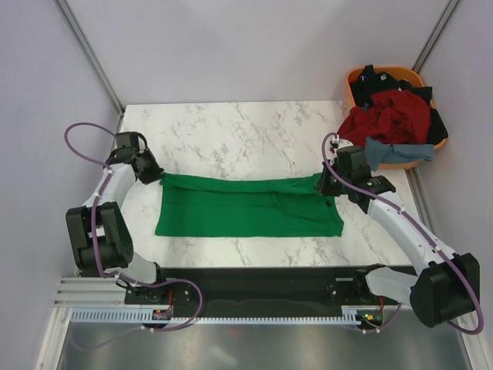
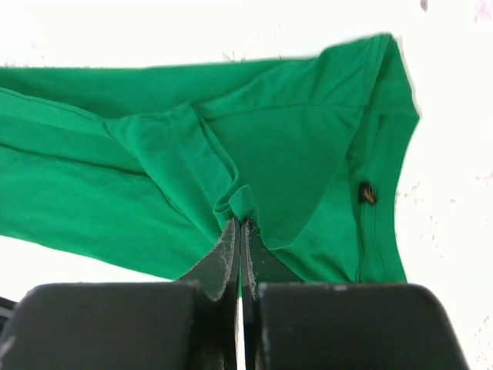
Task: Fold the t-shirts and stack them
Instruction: Fold the tshirt
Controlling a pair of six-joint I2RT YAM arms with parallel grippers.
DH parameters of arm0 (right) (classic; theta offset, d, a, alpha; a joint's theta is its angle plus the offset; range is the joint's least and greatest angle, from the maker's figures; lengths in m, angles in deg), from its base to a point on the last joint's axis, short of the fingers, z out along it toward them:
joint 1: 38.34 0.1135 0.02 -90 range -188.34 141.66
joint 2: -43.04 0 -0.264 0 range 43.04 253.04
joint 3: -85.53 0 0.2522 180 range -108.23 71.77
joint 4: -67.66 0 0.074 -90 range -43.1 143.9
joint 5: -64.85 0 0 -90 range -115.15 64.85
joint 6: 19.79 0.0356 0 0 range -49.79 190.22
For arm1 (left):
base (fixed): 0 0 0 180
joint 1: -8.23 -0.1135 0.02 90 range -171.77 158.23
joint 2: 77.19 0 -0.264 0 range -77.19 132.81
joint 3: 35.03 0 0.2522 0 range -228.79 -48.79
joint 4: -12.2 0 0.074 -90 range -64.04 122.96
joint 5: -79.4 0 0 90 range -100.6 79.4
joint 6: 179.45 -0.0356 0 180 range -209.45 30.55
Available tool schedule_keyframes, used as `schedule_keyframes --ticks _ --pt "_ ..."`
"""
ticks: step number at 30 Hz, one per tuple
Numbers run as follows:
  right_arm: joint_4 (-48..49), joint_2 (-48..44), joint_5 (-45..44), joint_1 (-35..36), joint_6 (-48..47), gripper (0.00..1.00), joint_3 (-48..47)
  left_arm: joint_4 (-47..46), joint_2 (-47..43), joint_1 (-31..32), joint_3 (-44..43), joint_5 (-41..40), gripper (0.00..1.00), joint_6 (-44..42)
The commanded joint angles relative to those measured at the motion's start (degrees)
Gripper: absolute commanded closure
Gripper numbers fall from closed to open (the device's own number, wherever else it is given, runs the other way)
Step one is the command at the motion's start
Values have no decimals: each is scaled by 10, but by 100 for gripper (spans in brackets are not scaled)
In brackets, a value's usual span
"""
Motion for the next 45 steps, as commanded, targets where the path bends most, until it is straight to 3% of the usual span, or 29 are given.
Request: schedule_keyframes --ticks 1,6,12,15,16,17,18,21,23,27,32,38,45 --pt "-11 -30 -8 1 16 100 17 -3 -24 -3 10 -25 98 -20" --pt "-23 -73 -10 1 47 100 54 5 -41 -3 36 -38 98 -15" --pt "-24 -174 -41 5 149 100 153 9 -90 -18 88 -39 81 26" --pt "-22 -223 -53 5 191 63 200 23 -122 -26 101 -72 32 40" --pt "-23 -237 -54 5 203 35 209 23 -133 -33 105 -73 19 44" --pt "-24 -241 -53 5 208 27 223 19 -148 -37 109 -98 7 48" --pt "-26 -243 -53 4 212 23 229 21 -154 -39 108 -101 2 47" --pt "-26 -246 -52 4 219 21 236 13 -179 -44 107 -96 2 40" --pt "-18 -247 -50 5 219 21 233 -6 -192 -43 110 -60 9 30" --pt "44 -211 -11 12 218 21 231 -32 -222 14 118 -46 11 16" --pt "91 -73 -36 74 233 22 198 -16 -158 145 102 -93 11 36" --pt "144 75 -31 80 243 20 185 -26 -31 169 120 -77 12 79" --pt "189 220 -11 34 221 20 109 -24 1 169 128 -44 14 91"
